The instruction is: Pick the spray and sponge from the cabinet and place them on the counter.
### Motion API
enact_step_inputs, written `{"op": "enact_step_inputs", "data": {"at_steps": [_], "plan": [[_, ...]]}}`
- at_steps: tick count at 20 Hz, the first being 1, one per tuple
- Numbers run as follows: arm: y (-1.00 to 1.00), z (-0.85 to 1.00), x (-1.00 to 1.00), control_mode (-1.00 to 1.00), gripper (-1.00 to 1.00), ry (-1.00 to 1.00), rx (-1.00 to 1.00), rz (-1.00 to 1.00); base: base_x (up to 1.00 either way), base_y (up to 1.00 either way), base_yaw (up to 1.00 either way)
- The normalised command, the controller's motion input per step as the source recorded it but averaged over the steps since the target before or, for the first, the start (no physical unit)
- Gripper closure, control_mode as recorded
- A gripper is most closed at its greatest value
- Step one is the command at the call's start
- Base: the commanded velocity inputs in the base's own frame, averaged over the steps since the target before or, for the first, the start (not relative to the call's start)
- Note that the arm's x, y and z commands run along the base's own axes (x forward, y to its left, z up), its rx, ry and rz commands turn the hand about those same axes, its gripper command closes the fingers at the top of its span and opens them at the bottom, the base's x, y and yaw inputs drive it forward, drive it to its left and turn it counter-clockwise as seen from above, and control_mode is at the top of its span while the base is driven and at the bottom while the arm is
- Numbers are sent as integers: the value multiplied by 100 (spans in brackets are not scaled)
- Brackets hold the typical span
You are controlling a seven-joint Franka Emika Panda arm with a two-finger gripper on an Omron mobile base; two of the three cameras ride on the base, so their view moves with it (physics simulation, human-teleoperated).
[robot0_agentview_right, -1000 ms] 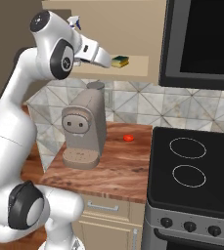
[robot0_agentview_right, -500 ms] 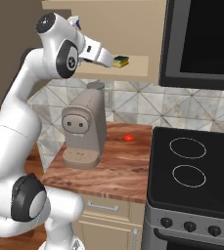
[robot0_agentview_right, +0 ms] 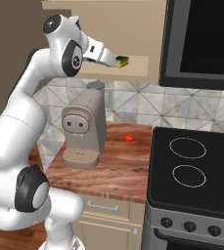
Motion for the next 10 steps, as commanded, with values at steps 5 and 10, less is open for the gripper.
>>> {"op": "enact_step_inputs", "data": {"at_steps": [5, 10], "plan": [[-10, -13, 26, -100, -100, 1, 0, -2, 0, 0, 0], [-14, -7, 25, -100, -100, 2, 0, -4, 0, 0, 0]]}}
